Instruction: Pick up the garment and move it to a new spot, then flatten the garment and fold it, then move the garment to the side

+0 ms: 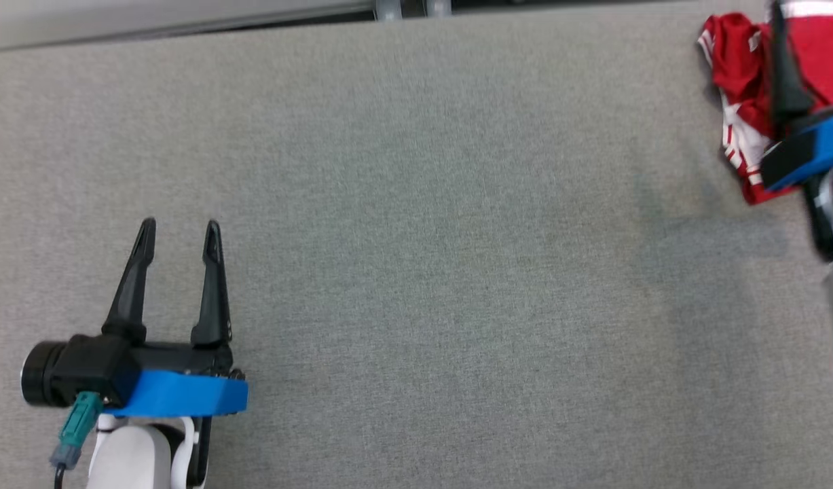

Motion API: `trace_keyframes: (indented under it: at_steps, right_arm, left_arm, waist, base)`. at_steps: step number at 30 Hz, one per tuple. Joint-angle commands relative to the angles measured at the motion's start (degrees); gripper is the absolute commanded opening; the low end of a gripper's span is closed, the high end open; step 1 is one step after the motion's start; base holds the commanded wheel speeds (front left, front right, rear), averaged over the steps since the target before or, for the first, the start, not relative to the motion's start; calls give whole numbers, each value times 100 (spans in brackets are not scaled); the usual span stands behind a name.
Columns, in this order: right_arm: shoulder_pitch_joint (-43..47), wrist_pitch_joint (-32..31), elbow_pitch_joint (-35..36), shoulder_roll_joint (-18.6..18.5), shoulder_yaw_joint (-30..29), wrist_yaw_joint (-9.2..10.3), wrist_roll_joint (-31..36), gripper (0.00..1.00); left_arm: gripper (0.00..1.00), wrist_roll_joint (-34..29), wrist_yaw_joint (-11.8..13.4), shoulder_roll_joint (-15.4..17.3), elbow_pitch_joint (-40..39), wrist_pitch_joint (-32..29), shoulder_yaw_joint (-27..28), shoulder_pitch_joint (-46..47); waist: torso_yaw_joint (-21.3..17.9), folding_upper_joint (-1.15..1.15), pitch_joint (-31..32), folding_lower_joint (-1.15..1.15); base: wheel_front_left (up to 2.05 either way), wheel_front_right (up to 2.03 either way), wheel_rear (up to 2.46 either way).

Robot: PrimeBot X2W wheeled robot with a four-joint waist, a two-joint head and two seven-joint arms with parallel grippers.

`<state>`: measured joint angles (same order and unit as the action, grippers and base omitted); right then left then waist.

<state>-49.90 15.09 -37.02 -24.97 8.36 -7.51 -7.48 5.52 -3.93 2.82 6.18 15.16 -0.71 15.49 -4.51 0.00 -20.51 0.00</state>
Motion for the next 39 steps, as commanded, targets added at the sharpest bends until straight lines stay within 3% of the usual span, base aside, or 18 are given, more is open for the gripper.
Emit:
trace_keyframes:
  at_steps: [1, 7, 23, 39]
  right_arm:
    - [224, -1, 144, 102, 12, 5, 37, 100]
    - [1288, 0, 872, 674, -3, 5, -73, 100]
    - [3689, 0, 2073, 1558, -561, 4, -239, 100]
    - [4727, 0, 2718, 2075, -813, 4, -49, 100]
  left_arm:
    - [100, 43, 35, 21, 22, -5, 39, -106]
    - [100, 143, 89, 20, 91, -5, 52, -433]
    - [100, 350, 217, 21, 284, -6, -43, -1125]
    - [100, 386, 226, 21, 312, -5, -87, -1365]
  waist:
    - [61, 0, 295, 0]
    - [156, 0, 698, 0]
    - [160, 0, 1522, 0]
    - [284, 0, 1806, 0]
  base:
    - [0, 0, 0]
    - [0, 0, 0]
    - [0, 0, 0]
    - [0, 0, 0]
